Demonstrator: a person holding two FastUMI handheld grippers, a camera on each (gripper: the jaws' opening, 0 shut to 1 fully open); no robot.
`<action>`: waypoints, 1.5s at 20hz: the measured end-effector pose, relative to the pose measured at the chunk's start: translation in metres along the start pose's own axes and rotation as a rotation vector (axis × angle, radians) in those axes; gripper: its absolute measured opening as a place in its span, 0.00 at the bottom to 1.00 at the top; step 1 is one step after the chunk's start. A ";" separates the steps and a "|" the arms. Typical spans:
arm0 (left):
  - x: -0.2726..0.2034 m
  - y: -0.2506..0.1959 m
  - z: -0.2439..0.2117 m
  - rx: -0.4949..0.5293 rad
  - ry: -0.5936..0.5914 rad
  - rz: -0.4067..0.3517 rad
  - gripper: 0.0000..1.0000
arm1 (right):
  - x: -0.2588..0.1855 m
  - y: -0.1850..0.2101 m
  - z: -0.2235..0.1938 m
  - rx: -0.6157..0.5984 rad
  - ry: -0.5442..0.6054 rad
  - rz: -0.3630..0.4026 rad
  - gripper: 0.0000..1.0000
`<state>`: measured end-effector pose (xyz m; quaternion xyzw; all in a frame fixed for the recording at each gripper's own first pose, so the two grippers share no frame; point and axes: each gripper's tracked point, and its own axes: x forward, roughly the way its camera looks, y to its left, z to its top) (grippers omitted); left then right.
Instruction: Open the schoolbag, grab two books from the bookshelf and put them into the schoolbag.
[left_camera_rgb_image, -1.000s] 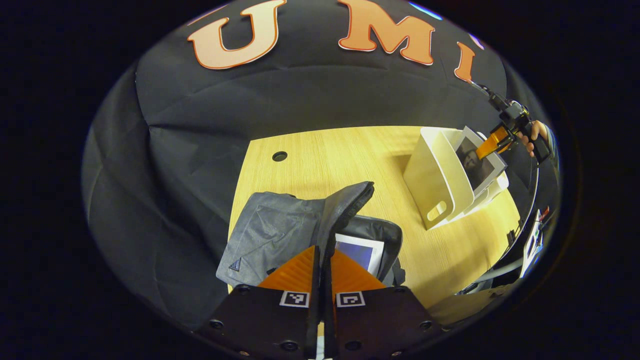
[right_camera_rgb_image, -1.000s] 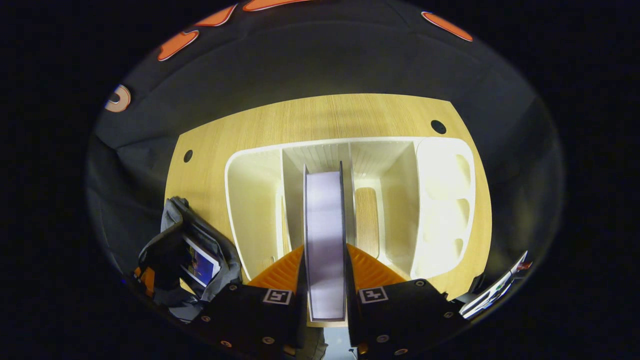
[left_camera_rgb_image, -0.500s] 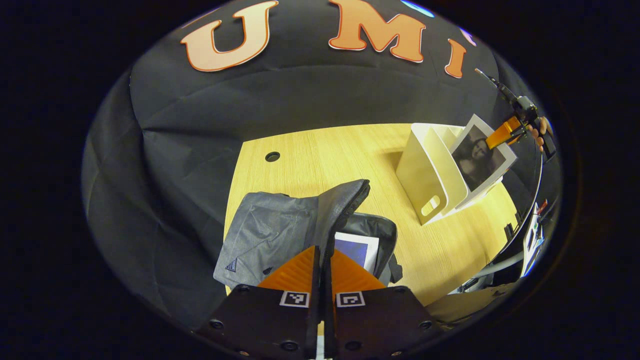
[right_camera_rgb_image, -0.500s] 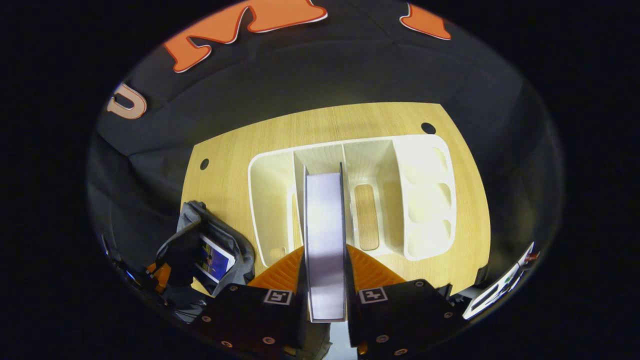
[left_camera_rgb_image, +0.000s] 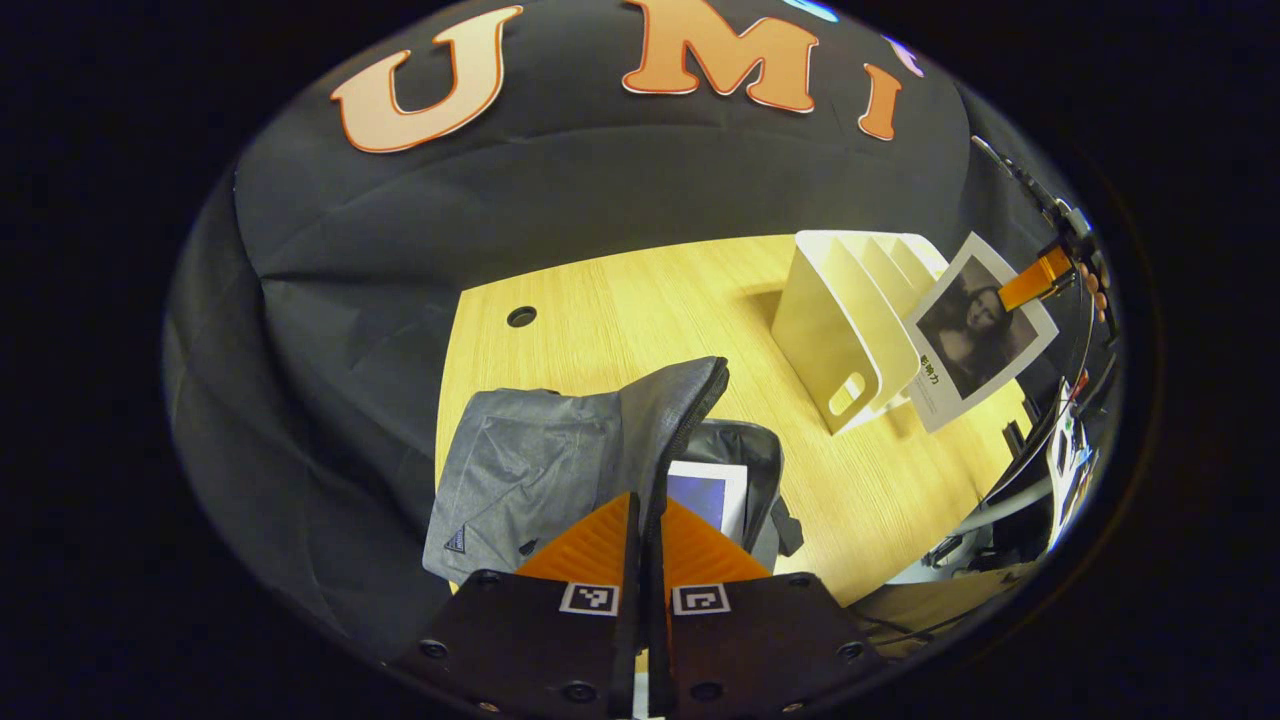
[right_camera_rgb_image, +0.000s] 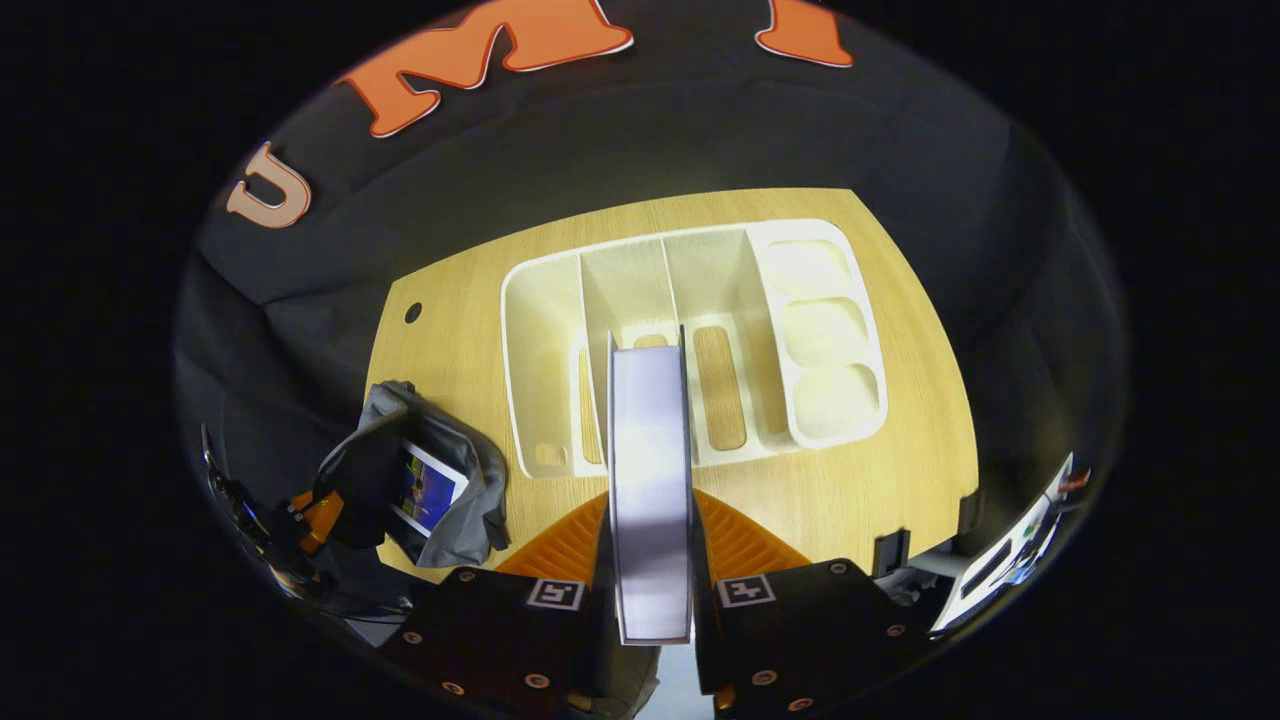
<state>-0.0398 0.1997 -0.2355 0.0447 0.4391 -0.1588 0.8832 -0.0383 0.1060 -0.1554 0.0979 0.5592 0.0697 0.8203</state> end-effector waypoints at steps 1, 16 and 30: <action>0.000 -0.002 -0.001 0.001 0.006 -0.008 0.06 | 0.001 0.000 -0.010 0.012 0.009 0.009 0.34; -0.010 0.002 -0.007 0.066 0.000 -0.023 0.06 | -0.012 0.044 -0.096 0.214 0.000 0.228 0.33; -0.018 0.023 -0.006 0.003 -0.020 -0.019 0.06 | 0.004 0.123 -0.118 0.467 -0.019 0.633 0.31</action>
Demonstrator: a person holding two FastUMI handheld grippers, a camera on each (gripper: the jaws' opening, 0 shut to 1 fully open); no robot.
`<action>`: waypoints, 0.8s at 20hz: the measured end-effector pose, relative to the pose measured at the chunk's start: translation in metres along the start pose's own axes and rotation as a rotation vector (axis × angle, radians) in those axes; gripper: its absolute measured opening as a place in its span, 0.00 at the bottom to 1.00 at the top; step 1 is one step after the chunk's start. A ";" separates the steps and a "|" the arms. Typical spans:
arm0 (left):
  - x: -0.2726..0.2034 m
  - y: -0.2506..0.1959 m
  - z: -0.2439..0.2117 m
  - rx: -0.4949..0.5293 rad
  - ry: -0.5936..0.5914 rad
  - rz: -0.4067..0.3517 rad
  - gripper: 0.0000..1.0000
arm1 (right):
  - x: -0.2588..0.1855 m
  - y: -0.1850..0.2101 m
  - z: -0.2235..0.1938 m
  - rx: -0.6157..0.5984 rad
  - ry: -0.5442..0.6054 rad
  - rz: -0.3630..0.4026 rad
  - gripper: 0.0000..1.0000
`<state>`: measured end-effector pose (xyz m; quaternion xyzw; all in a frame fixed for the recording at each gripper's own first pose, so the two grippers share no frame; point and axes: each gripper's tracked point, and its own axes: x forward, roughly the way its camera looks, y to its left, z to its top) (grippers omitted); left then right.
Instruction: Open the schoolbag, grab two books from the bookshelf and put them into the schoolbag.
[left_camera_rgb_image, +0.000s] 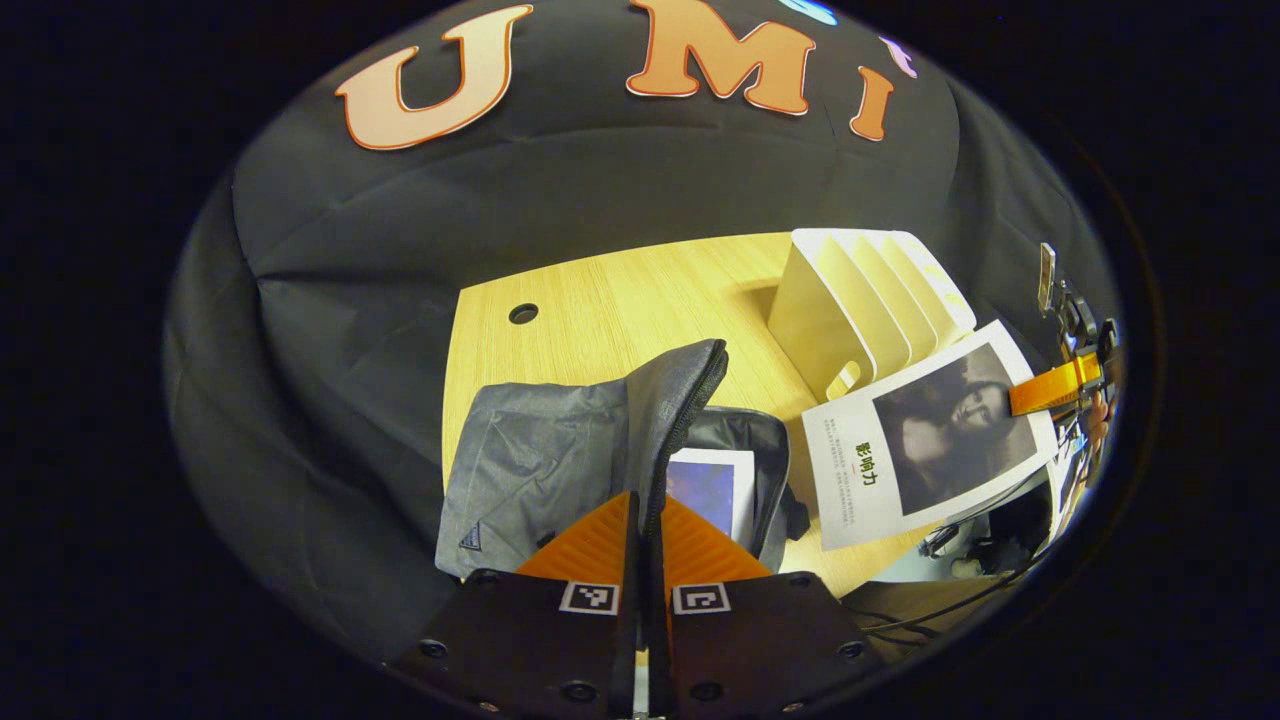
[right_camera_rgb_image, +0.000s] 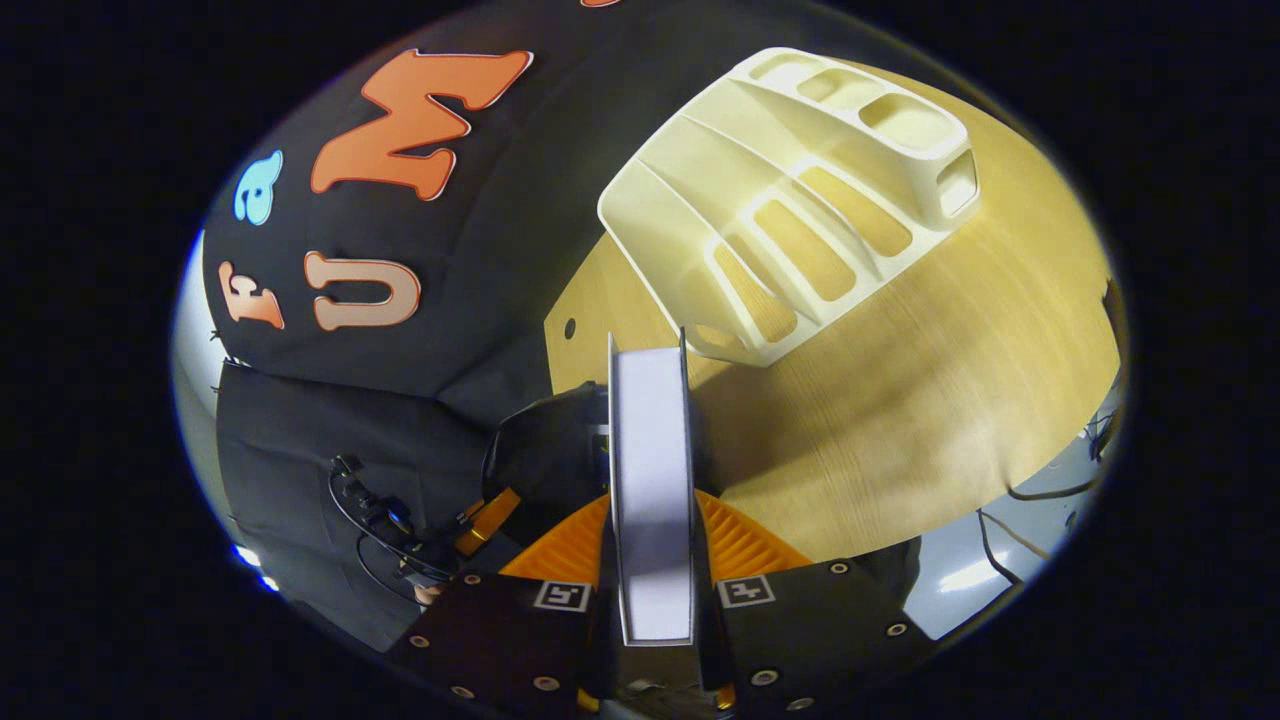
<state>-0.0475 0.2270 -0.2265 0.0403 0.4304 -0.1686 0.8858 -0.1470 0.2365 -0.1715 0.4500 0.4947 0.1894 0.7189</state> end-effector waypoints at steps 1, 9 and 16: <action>-0.001 0.001 0.000 -0.004 -0.002 0.000 0.06 | 0.004 0.003 -0.001 0.020 -0.006 0.026 0.31; -0.002 0.011 0.008 -0.037 -0.008 0.009 0.05 | 0.057 0.032 -0.011 0.028 0.015 0.132 0.31; -0.004 0.009 0.011 -0.067 -0.026 0.014 0.06 | 0.107 0.048 -0.021 0.004 0.047 0.147 0.31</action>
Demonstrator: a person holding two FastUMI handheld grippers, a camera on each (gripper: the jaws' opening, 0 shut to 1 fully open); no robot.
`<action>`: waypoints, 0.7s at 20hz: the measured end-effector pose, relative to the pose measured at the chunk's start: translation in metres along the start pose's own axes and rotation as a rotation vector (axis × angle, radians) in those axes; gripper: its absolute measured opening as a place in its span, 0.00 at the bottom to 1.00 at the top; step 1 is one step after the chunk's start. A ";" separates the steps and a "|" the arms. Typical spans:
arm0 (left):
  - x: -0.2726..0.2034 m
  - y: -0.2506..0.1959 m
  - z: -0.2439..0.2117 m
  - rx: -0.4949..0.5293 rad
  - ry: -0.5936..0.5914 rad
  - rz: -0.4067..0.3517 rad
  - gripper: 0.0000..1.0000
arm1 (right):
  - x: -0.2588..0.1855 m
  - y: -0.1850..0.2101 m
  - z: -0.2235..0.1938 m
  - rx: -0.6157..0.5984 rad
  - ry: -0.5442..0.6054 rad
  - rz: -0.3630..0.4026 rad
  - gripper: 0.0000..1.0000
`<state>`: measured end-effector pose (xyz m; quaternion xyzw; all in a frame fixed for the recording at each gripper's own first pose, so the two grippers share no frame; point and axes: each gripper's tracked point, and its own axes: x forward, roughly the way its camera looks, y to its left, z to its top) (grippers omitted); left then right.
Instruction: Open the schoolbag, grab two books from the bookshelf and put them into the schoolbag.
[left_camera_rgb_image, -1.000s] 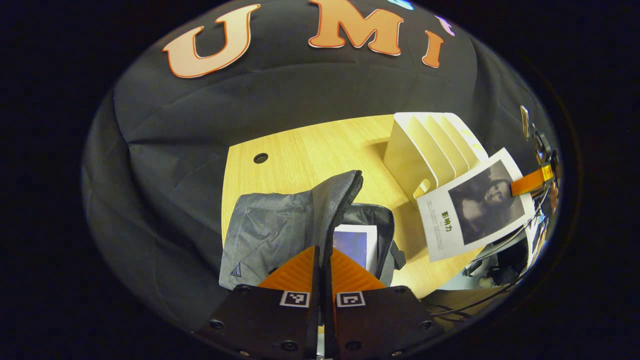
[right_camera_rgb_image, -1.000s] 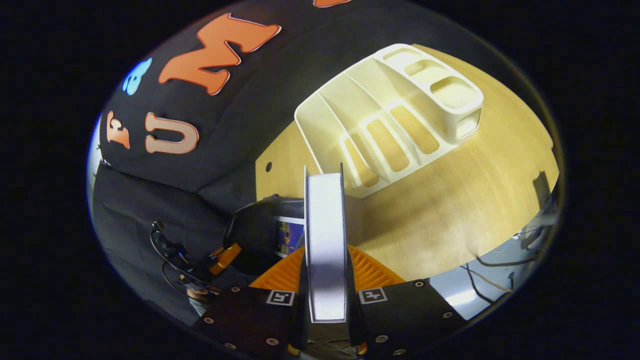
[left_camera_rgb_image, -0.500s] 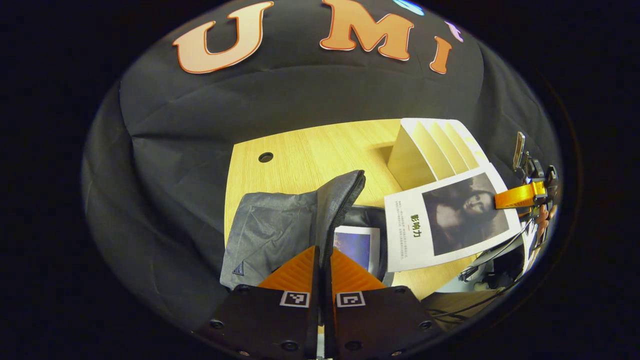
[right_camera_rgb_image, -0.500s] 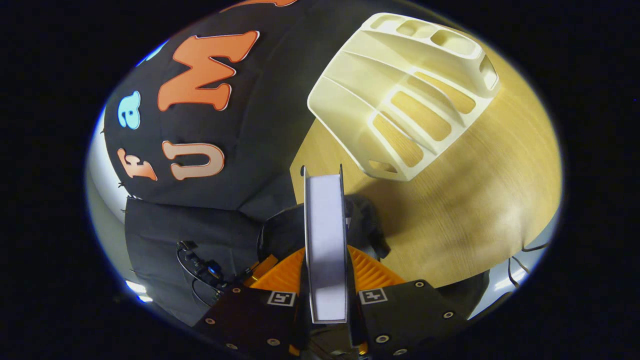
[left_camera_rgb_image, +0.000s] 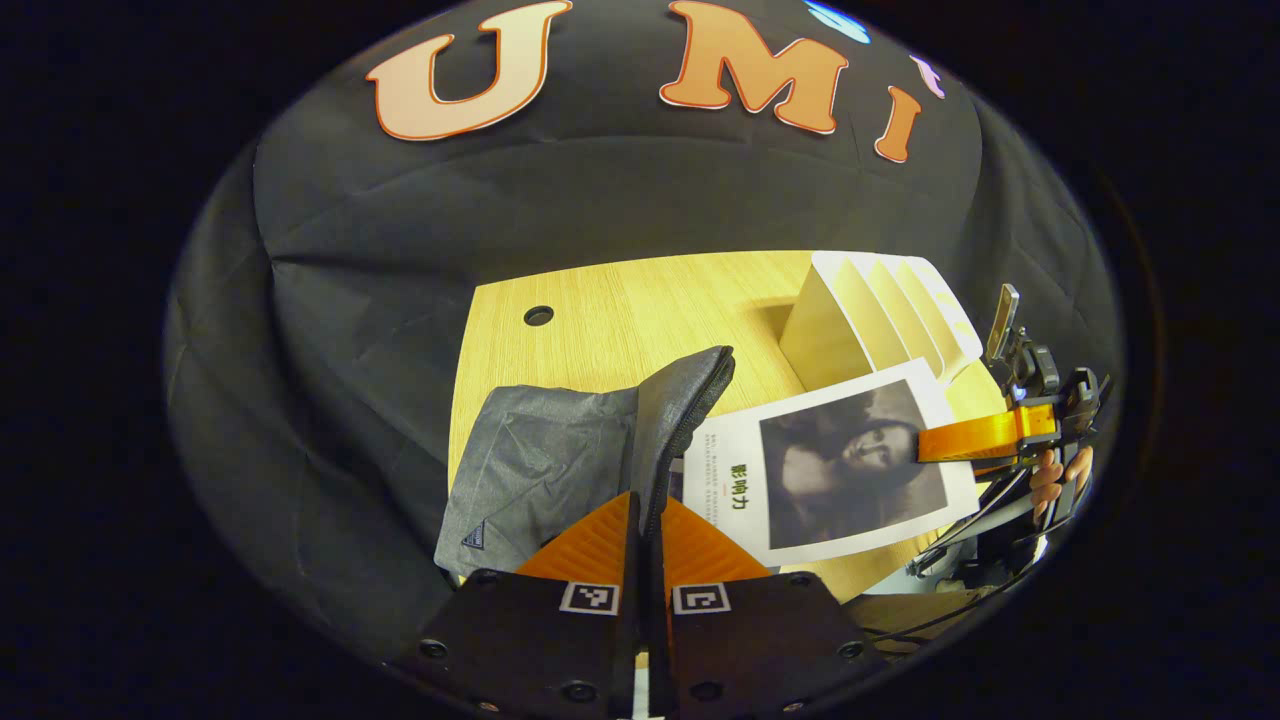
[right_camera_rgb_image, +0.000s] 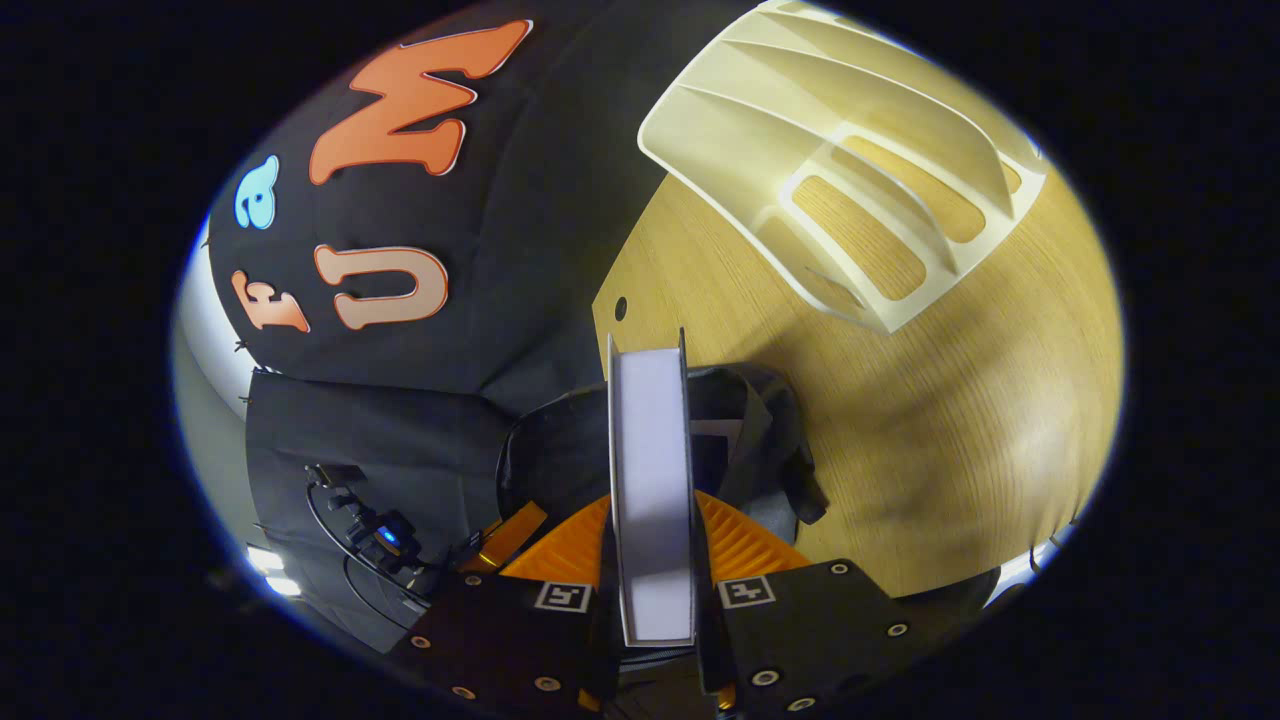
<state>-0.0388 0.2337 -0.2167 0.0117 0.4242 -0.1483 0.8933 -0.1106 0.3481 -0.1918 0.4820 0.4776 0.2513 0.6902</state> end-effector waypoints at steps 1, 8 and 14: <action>0.000 -0.001 -0.001 0.001 0.002 -0.003 0.06 | 0.006 0.001 -0.001 -0.002 0.004 0.000 0.31; -0.004 -0.008 0.004 0.006 -0.022 -0.019 0.05 | 0.048 0.017 -0.010 -0.042 0.009 0.016 0.31; -0.004 -0.014 0.007 0.029 -0.030 -0.034 0.05 | 0.086 0.026 -0.018 -0.061 0.023 -0.016 0.31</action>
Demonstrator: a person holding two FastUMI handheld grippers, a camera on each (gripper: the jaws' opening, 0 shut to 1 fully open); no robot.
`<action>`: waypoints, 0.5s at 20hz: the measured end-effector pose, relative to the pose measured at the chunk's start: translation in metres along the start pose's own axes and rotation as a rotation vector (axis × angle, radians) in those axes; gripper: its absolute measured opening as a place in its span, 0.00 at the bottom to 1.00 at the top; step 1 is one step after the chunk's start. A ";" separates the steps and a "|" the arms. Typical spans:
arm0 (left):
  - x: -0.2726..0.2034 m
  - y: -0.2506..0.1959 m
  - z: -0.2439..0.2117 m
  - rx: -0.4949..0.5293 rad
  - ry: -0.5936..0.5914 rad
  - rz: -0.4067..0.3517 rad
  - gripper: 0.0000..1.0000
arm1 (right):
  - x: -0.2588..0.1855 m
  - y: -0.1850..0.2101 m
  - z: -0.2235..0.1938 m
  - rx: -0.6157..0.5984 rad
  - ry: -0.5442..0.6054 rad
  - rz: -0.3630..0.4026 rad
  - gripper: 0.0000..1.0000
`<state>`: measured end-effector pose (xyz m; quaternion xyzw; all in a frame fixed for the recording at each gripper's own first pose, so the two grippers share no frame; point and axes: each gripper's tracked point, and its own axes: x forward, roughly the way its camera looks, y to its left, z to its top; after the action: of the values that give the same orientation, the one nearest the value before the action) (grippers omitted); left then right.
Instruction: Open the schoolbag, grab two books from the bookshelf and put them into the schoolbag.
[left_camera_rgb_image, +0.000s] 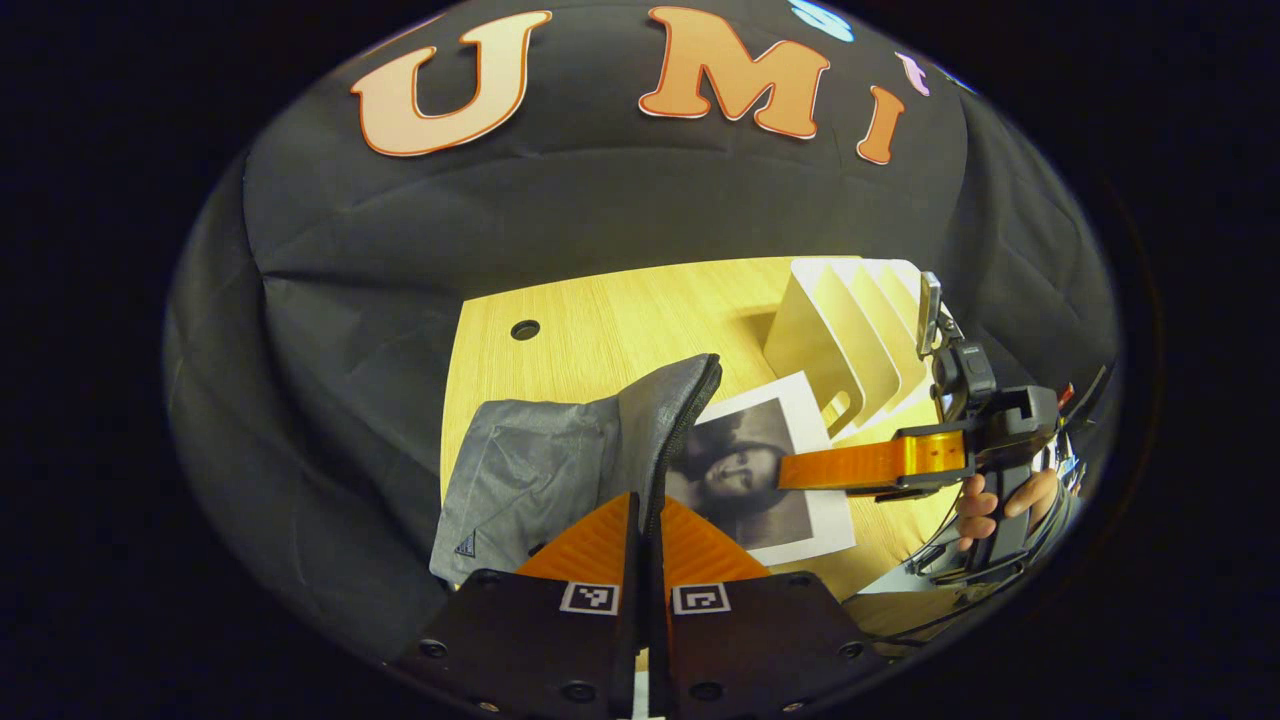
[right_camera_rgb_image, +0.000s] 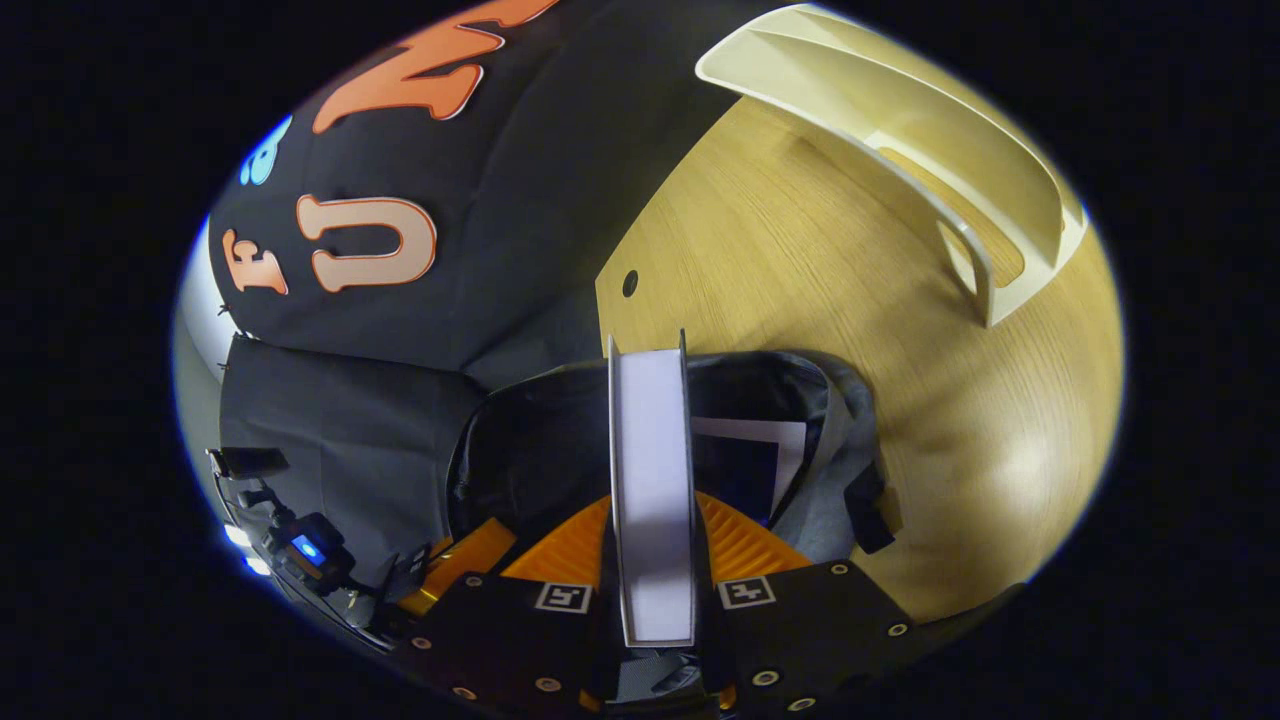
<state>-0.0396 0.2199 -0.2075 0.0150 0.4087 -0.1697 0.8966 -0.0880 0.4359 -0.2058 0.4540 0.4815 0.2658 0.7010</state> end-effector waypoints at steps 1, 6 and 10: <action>0.000 -0.003 0.003 0.002 -0.003 -0.005 0.06 | 0.003 0.000 -0.002 -0.002 0.000 0.000 0.31; 0.004 -0.016 0.010 0.015 -0.014 -0.015 0.05 | 0.016 0.008 -0.011 -0.026 0.001 -0.002 0.32; 0.007 -0.028 0.015 0.028 -0.016 -0.028 0.05 | 0.030 0.009 -0.029 -0.054 0.054 -0.014 0.33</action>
<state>-0.0337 0.1887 -0.2000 0.0205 0.3991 -0.1883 0.8971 -0.1024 0.4756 -0.2150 0.4244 0.4960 0.2860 0.7015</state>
